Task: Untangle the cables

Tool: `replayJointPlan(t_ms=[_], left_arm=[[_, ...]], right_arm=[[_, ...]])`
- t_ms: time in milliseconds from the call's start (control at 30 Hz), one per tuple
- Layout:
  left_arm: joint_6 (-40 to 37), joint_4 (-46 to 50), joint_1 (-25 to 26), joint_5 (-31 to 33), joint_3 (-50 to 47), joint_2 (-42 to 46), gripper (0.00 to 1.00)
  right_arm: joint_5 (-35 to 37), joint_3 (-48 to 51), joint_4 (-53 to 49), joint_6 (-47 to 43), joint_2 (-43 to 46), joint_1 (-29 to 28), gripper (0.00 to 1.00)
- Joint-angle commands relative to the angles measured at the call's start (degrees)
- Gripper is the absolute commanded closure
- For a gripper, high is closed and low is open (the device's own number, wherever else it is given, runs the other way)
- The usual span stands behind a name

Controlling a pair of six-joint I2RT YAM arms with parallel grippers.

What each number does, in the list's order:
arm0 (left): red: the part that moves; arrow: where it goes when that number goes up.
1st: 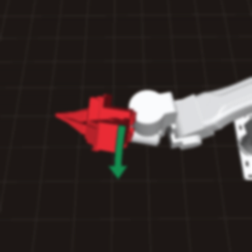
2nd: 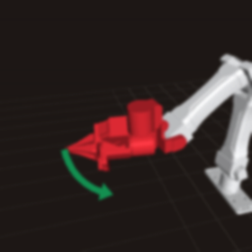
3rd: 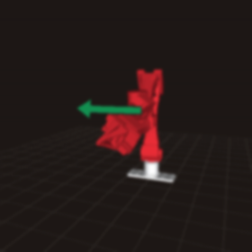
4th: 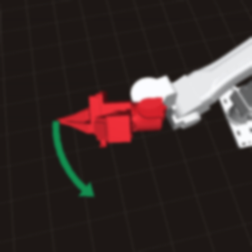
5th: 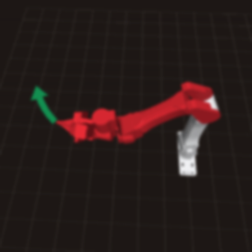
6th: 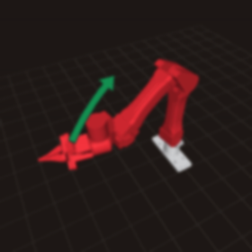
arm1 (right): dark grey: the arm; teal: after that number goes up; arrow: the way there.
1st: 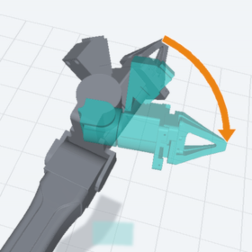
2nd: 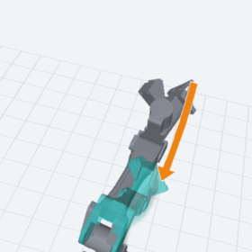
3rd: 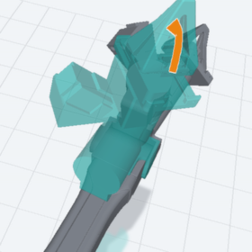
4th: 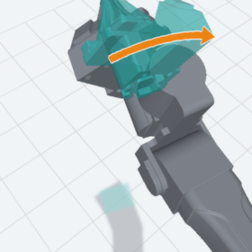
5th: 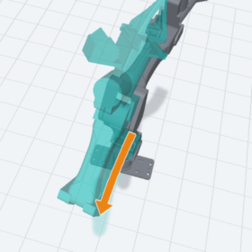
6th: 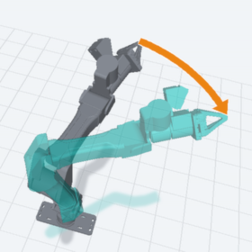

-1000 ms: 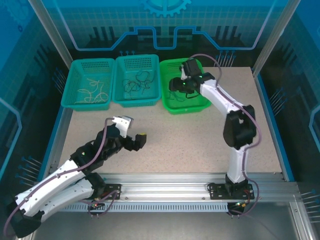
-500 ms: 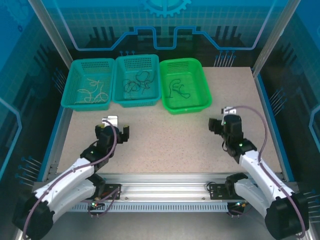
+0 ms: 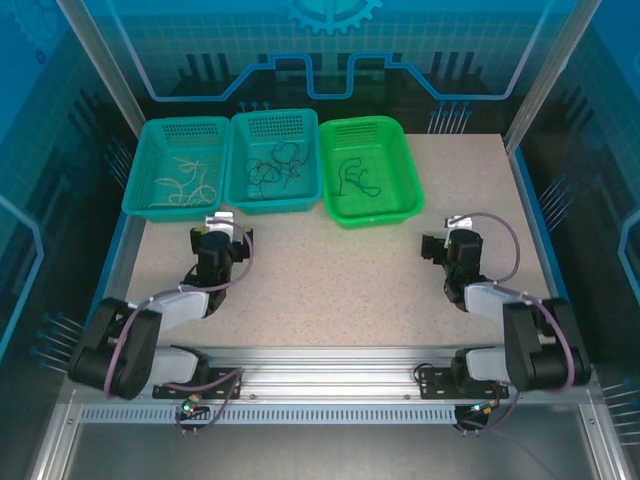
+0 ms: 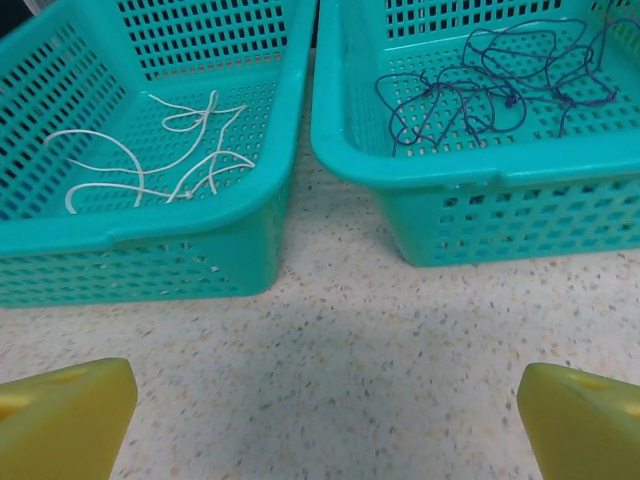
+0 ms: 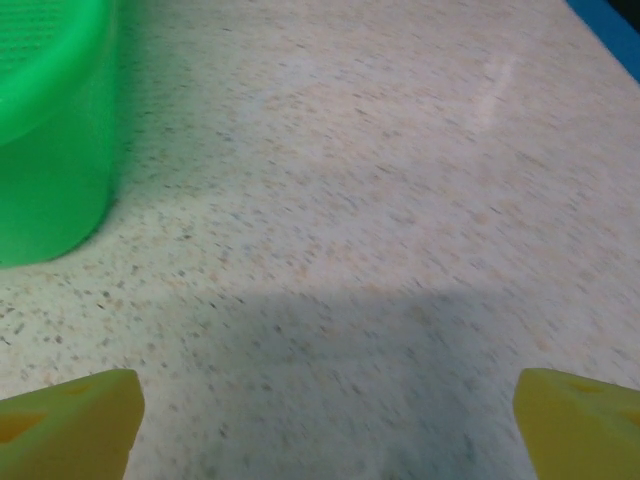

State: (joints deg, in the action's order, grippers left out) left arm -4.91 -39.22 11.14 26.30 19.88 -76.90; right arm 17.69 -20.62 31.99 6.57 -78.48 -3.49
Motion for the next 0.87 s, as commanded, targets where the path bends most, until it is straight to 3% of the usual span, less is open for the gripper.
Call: replayJointPlan(t_ms=[0, 67, 100, 167, 233, 833], left_arm=[[0.98, -13.99, -4.49, -10.69, -0.7, -5.74, 0.01], [4.67, -19.95, -8.85, -16.65, -1.84, -11.05, 0.01], [5.17, -24.11, -10.3, -17.81, -2.2, -13.45, 0.01], [6.92, -14.61, -11.73, -20.45, -0.07, -10.4, 0.01], [6.29, -13.22, -11.63, -20.99, 1.69, -11.53, 0.01], [6.14, -13.74, -11.58, -21.12, 1.73, -11.7, 0.01]], right_arm=[[-9.29, -1.41, 18.19, -4.52, -8.52, 0.44, 0.0], [-11.05, -2.81, 12.79, -4.37, -7.21, 0.92, 0.0], [-10.86, -1.7, 15.72, -4.27, -7.72, 1.02, 0.0], [-9.03, -2.36, 14.32, -4.02, -7.45, 0.58, 0.0], [-5.27, -2.98, 13.39, -4.66, -7.64, -1.16, 0.0], [-8.1, -3.7, 11.96, -5.82, -7.57, -1.1, 0.0]])
